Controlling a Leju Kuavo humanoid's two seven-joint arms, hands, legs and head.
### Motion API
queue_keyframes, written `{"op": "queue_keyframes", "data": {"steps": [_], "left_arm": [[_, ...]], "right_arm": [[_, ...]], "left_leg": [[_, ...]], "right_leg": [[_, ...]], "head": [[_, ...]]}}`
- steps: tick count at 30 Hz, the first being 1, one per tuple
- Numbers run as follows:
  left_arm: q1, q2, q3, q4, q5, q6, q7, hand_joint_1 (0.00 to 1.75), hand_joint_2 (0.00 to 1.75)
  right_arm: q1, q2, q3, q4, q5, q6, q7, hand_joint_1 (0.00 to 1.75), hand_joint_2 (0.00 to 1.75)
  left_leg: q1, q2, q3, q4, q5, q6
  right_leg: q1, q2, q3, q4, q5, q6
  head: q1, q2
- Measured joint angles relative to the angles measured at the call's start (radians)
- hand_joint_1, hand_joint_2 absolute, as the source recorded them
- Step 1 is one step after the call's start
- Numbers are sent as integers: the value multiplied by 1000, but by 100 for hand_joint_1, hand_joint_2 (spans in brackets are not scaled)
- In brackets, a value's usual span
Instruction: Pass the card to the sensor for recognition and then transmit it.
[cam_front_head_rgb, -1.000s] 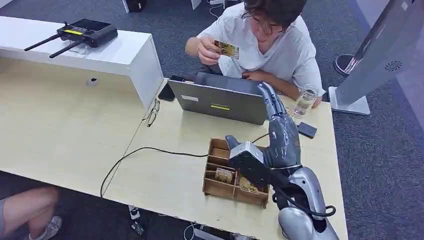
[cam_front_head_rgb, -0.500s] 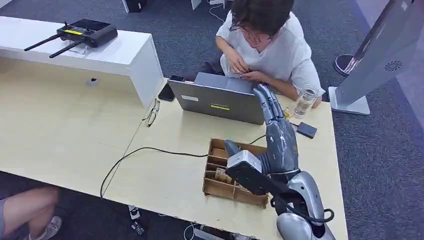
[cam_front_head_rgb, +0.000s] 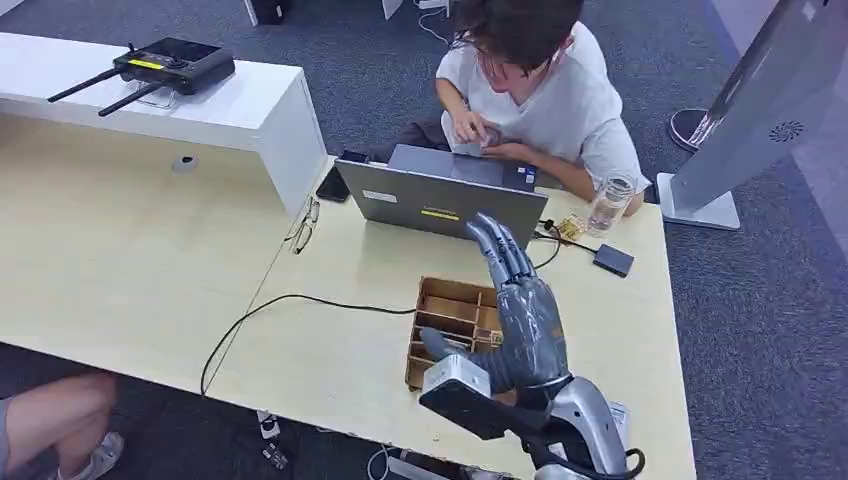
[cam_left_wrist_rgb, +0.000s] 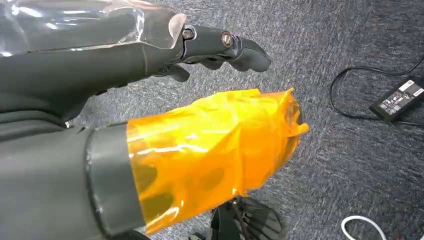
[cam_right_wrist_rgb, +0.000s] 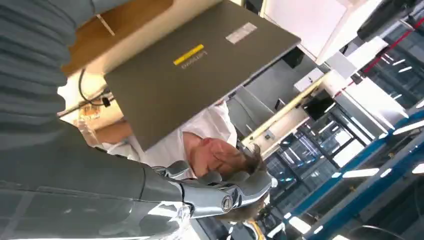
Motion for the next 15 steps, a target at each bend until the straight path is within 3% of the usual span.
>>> {"op": "queue_keyframes", "data": {"steps": [15], "left_arm": [[0, -1, 4, 0, 5, 0, 2, 0, 0]], "right_arm": [[40, -12, 15, -2, 34, -3, 0, 0, 175]], "left_leg": [[0, 0, 0, 0, 0, 0]], "right_leg": [[0, 0, 0, 0, 0, 0]], "head": [[0, 0]]}}
